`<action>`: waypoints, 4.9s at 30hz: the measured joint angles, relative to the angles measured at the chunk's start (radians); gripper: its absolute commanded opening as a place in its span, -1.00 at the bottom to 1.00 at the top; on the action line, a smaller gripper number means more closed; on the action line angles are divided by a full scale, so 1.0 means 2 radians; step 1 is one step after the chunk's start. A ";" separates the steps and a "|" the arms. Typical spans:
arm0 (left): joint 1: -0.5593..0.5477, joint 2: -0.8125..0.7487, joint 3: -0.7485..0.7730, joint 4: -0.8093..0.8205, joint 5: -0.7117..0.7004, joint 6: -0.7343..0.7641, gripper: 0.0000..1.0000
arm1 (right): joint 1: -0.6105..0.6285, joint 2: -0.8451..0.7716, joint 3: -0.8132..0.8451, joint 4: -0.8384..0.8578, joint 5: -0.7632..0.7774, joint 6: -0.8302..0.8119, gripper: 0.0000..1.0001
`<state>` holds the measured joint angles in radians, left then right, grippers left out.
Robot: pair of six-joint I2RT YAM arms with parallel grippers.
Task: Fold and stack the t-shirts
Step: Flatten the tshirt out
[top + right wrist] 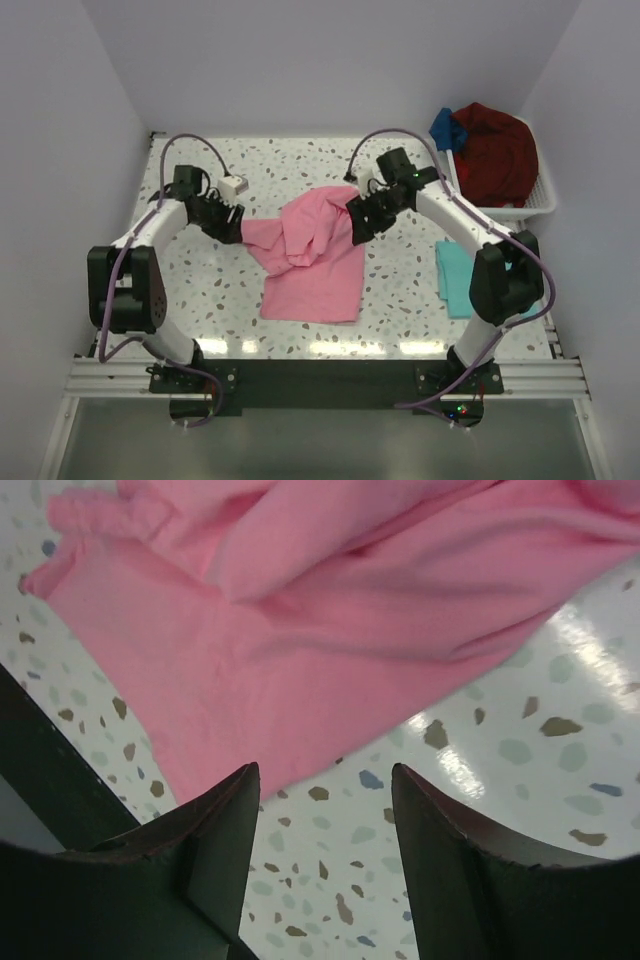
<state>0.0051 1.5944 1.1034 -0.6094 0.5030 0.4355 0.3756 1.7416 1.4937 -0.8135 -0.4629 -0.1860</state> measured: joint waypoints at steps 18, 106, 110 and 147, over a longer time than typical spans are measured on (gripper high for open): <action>-0.009 0.149 0.071 0.035 -0.103 -0.048 0.40 | 0.306 -0.004 -0.129 0.061 0.147 -0.054 0.25; -0.002 0.122 0.051 0.010 -0.109 -0.016 -0.06 | -0.049 -0.223 -0.256 -0.089 0.071 -0.203 -1.00; 0.000 0.136 0.059 0.010 -0.119 -0.025 0.00 | 0.055 -0.214 -0.256 -0.096 0.061 -0.212 -1.00; 0.012 0.227 0.177 0.015 -0.077 -0.077 0.16 | 0.270 0.105 0.077 0.120 0.144 -0.074 0.61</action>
<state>0.0288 2.0476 1.4574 -0.5800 0.3481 0.2813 0.9157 1.9518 1.6474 -0.5735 -0.1757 -0.3347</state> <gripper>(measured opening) 0.560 0.790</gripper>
